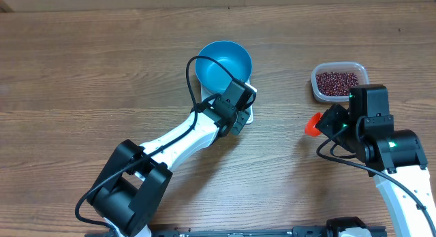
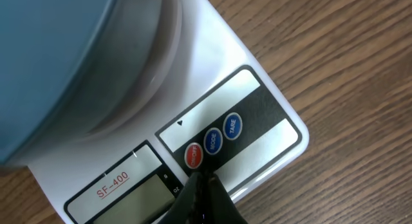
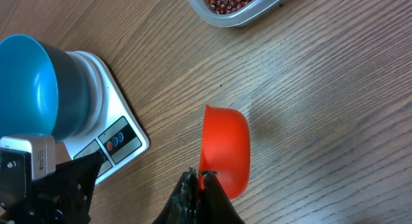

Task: Scoop item into bowl and weigh 150g on scale
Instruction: 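Move the left gripper down onto the scale's button panel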

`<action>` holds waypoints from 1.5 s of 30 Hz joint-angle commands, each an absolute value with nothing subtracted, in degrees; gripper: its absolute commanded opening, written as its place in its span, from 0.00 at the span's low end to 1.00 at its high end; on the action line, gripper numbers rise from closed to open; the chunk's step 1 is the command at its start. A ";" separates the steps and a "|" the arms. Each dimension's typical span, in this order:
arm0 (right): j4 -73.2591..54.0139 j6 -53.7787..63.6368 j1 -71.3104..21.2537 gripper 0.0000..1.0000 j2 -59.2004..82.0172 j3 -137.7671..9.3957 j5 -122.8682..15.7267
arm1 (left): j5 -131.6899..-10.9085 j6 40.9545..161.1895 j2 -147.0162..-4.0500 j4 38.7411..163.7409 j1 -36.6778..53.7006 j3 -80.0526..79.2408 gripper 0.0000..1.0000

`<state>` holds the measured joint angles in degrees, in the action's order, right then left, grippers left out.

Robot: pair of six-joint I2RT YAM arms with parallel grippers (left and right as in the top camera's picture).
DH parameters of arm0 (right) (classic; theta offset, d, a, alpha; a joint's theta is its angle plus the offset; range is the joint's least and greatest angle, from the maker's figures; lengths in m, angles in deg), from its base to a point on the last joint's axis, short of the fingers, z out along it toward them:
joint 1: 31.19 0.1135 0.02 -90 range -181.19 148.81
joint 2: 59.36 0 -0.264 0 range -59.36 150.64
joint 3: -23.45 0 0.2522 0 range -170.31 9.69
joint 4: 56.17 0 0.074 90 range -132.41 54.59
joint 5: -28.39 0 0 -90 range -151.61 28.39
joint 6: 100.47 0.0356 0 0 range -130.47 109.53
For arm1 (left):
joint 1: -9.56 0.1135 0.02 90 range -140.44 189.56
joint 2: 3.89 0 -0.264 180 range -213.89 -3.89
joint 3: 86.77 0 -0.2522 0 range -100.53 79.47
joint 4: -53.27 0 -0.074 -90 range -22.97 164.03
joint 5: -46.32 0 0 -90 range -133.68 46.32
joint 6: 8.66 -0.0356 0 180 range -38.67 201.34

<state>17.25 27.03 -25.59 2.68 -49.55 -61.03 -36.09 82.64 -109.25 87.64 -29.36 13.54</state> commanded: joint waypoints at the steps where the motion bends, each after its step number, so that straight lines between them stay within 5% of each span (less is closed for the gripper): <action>1: 17.03 27.14 -25.80 0.04 2.28 -51.50 -62.00 | -35.13 82.99 -111.24 87.11 -29.36 13.95 0.04; 45: 17.10 27.16 -25.80 0.04 2.28 -51.50 -62.00 | -32.31 83.03 -112.26 84.33 -28.92 14.09 0.04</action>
